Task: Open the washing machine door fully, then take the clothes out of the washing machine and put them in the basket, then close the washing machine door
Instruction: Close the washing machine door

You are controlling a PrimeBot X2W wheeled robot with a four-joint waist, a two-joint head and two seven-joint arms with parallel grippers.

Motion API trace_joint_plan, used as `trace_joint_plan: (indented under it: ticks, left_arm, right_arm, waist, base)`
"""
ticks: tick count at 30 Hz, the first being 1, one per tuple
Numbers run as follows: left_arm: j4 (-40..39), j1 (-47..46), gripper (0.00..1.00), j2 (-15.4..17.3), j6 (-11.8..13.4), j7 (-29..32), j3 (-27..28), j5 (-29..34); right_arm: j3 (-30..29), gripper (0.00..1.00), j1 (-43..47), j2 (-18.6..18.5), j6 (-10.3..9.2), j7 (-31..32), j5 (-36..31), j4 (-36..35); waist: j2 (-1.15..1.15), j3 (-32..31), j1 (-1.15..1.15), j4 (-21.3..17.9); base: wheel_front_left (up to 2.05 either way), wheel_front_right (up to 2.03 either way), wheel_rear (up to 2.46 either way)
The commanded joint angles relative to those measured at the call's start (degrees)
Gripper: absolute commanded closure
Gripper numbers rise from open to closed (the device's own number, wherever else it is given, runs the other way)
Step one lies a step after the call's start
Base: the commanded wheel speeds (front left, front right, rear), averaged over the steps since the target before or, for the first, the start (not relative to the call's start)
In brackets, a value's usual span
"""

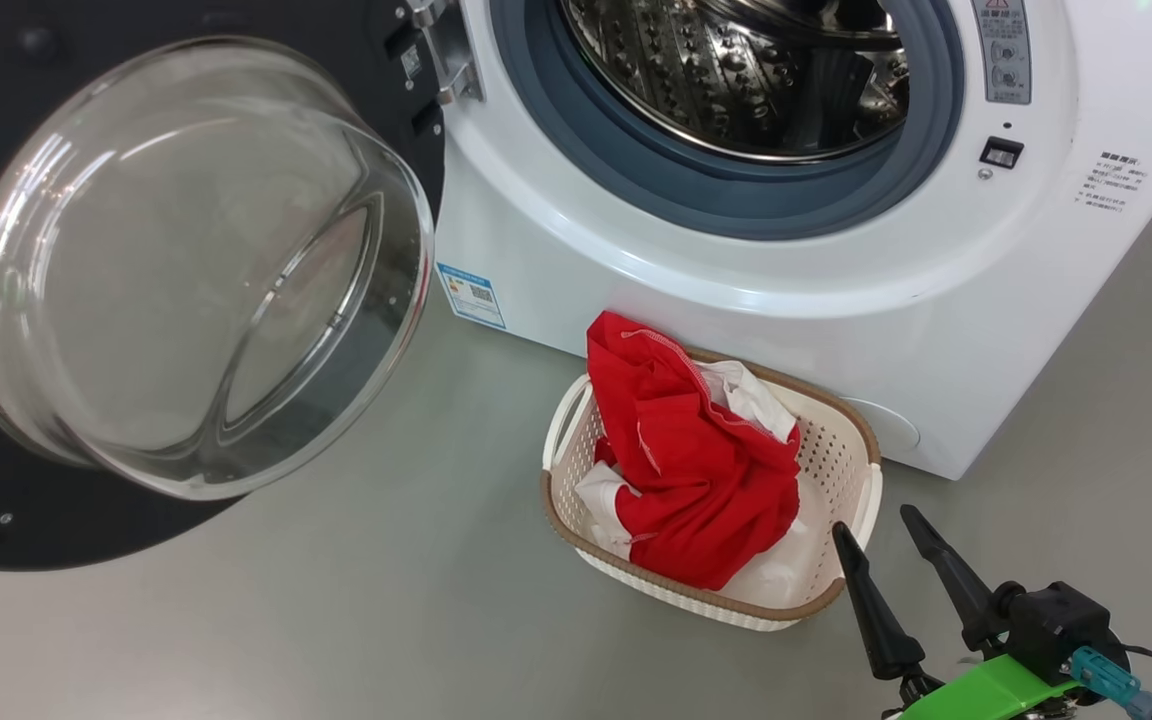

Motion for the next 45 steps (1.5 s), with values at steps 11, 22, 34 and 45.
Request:
trace_joint_plan:
  ticks: [11,22,34,45]
  left_arm:
    - [18.1,-7.4,1.0,10.8,-0.3,29.9,-2.4,-11.5]
    - [14.4,-4.7,1.0,10.3,-0.3,47.8,-8.0,-16.3]
    - [-10.2,8.1,1.0,10.3,-0.3,61.8,-13.5,-28.1]
    - [-24.6,13.4,1.0,8.1,-0.3,60.4,-18.9,-30.8]
  right_arm:
    - [1.0,0.0,-1.8,-0.3,0.44,-0.4,-0.6,-1.5]
    - [0.7,0.0,-1.5,0.1,0.44,-0.4,-0.5,-1.4]
    - [0.4,0.0,-1.3,0.6,0.44,-0.4,-0.5,-1.5]
    - [0.7,0.0,-0.6,0.9,0.44,-0.4,-0.3,-1.6]
  waist:
    - [0.0,0.7,0.0,-0.4]
    - [0.0,-0.2,0.0,0.1]
    - [0.0,-1.4,0.0,-0.7]
    - [0.0,-2.7,0.0,-2.7]
  base:
    - [0.0,0.0,0.0]
    - [0.0,0.0,0.0]
    - [0.0,0.0,0.0]
    - [0.0,0.0,0.0]
